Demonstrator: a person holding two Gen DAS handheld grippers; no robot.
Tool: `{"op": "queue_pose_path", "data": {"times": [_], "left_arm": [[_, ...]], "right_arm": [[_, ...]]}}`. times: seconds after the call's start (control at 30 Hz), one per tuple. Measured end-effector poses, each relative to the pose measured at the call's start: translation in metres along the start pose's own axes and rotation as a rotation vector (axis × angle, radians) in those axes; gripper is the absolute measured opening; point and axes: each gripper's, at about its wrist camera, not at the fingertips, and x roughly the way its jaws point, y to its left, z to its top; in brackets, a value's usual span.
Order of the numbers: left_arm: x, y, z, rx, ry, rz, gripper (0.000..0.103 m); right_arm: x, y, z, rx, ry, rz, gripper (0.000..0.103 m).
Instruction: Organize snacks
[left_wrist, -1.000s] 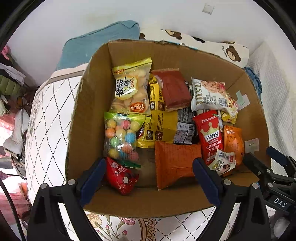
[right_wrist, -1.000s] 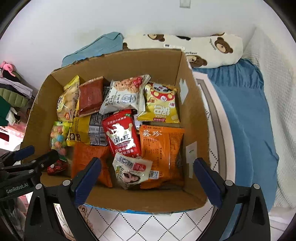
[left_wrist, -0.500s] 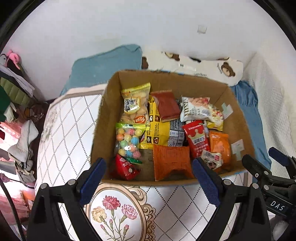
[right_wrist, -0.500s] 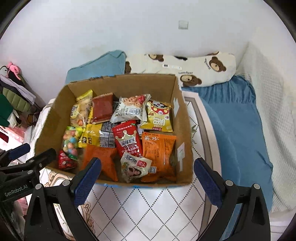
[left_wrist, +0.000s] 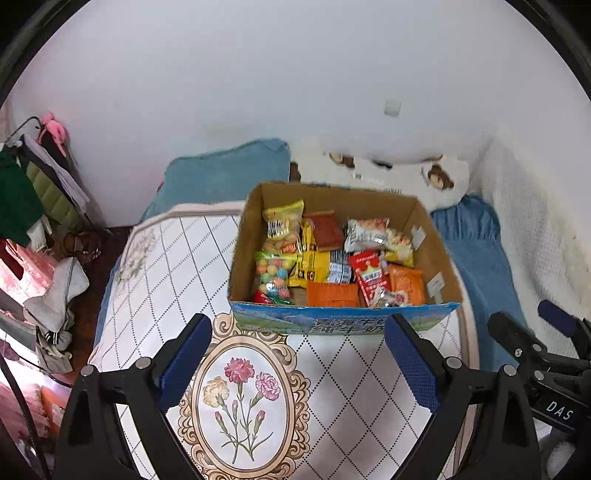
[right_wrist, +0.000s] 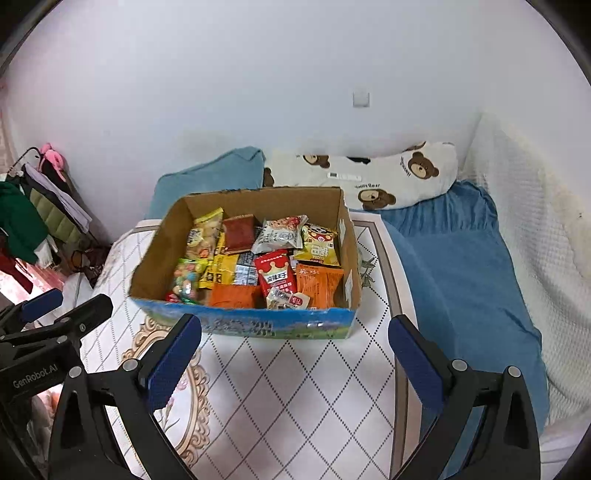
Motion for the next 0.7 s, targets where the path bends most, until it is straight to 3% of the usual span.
{"op": "queue_pose_path", "data": {"times": [0.63, 0.7], "left_arm": [[-0.084, -0.003, -0.052, 0.032, -0.059, -0.049, 0.096], [-0.09, -0.003, -0.056, 0.035, -0.072, -0.046, 0.1]], "right_arm": [[-0.131, 0.011, -0.052, -0.042, -0.147, 0.013, 0.103], [-0.139, 0.013, -0.056, -0.051, -0.158, 0.009, 0.103]]}}
